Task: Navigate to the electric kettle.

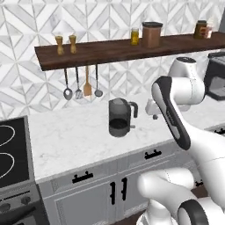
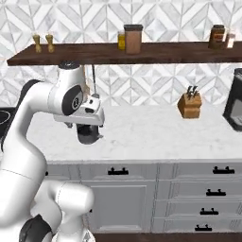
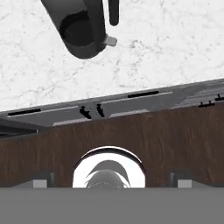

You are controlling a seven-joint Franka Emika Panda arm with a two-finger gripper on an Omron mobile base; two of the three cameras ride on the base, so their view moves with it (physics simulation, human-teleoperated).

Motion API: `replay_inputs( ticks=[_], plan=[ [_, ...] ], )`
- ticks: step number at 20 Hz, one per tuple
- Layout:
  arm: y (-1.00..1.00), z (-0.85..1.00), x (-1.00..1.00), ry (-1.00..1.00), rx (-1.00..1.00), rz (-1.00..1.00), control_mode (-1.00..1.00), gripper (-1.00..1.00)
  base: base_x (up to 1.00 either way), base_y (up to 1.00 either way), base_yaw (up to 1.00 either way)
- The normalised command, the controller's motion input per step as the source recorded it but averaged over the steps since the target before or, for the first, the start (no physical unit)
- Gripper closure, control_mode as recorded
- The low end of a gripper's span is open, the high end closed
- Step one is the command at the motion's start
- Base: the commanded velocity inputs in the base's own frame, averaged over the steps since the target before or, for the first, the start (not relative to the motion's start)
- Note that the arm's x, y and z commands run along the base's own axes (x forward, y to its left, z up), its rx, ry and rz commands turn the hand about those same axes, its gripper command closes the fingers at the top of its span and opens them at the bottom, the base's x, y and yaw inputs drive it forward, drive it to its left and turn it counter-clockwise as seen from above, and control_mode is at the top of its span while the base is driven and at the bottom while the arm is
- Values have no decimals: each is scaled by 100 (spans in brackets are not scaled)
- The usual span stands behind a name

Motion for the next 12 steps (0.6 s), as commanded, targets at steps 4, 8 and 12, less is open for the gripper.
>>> replay_inputs(
  ticks=[4, 8, 12],
  plan=[
    [0, 0, 0, 0, 0, 0, 100, -100, 92, -43, 58],
    [0, 0, 0, 0, 0, 0, 100, -100, 62, -83, 45],
    [0, 0, 0, 0, 0, 0, 100, -100, 49, -33, 18]
  ],
)
